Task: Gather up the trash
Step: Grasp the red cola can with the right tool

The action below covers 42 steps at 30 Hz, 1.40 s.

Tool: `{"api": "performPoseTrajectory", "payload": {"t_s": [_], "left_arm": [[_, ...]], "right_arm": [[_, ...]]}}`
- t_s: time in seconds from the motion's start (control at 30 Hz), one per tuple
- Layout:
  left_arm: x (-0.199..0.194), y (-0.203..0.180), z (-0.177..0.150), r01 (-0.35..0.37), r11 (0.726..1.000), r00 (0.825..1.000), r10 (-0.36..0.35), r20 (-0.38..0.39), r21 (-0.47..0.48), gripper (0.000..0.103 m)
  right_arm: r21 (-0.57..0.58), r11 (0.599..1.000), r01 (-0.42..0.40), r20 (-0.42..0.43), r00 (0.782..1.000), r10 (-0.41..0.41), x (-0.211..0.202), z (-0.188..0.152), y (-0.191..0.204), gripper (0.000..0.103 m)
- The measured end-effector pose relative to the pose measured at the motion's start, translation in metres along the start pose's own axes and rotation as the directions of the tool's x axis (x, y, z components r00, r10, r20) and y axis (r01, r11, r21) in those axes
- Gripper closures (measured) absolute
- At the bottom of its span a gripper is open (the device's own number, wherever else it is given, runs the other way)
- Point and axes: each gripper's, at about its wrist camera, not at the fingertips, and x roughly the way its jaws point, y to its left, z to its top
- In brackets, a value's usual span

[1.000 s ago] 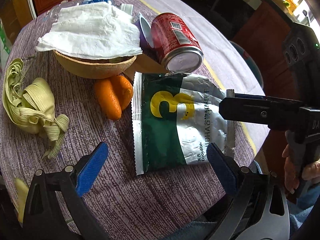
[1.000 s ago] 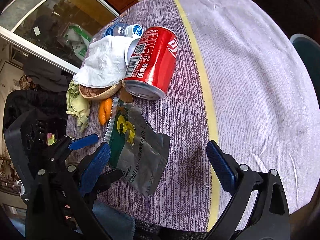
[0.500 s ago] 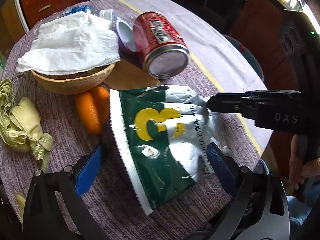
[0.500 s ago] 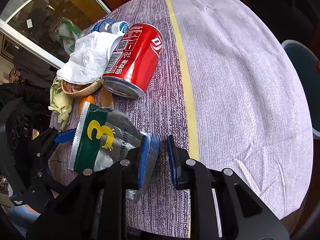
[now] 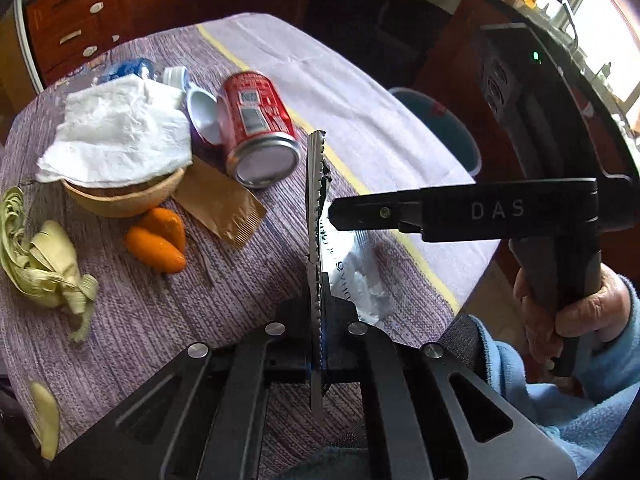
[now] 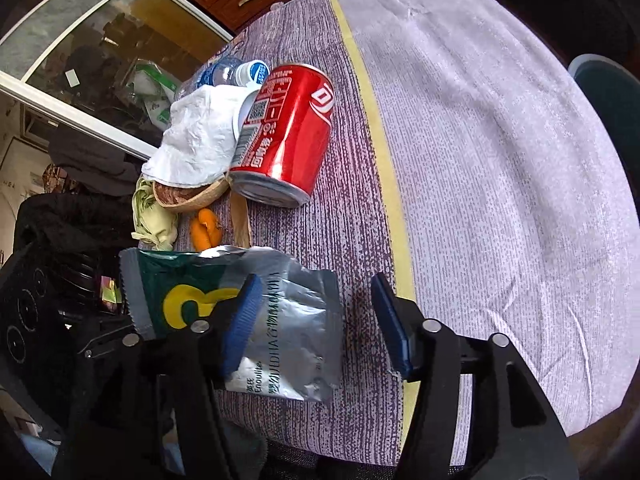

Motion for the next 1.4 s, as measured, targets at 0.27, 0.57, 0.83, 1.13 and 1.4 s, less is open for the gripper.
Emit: {"api": "performPoseTrajectory", "payload": {"t_s": [0.27,0.57,0.83,1.13,1.4], "left_arm": [[-0.071,0.067,0.016,-0.026,0.992,0.986,0.046,0.162,-0.124,0.100],[-0.107,0.123,0.024,-0.029,0.961,0.970,0.093,0.223,-0.275,0.100],[-0.083,0.116,0.042,-0.029,0.969,0.976,0.080,0.201,-0.244,0.100],[-0.083,0.081,0.073,-0.026,0.987,0.977,0.059,0.207,-0.158,0.100],[-0.066,0.035,0.105,-0.037,0.997,0.980,0.049,0.195,-0.066,0.100]], "right_arm": [[-0.012,1.000,-0.019,0.085,0.996,0.020,-0.017,0.042,0.021,0.025],[0.023,1.000,0.001,0.017,1.000,-0.001,0.048,0.083,0.031,0.023],[0.005,1.000,0.008,0.010,1.000,-0.008,0.053,0.075,0.029,0.041],[0.055,0.994,-0.093,0.081,0.993,0.088,0.003,0.062,0.000,0.043],[0.120,0.981,-0.155,0.162,0.978,0.134,-0.036,0.055,-0.036,0.045]]}}
